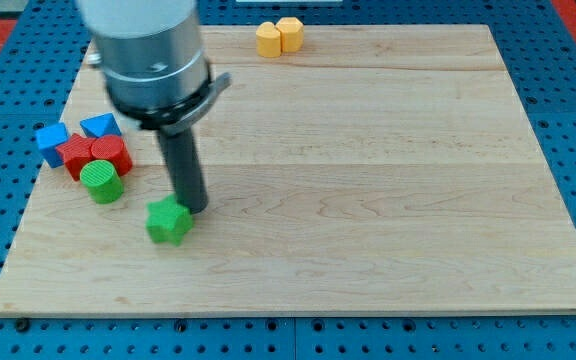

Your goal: Move the green star to the red star

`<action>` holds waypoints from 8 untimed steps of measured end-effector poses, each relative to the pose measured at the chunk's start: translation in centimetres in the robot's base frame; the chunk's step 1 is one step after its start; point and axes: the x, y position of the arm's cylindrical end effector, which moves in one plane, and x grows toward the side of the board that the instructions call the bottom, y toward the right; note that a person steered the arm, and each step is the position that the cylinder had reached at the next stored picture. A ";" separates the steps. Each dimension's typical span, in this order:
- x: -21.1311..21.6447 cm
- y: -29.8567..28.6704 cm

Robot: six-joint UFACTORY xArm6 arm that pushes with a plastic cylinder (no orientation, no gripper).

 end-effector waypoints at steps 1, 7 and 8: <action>0.8 0.3; 4.3 -3.4; 4.2 -8.1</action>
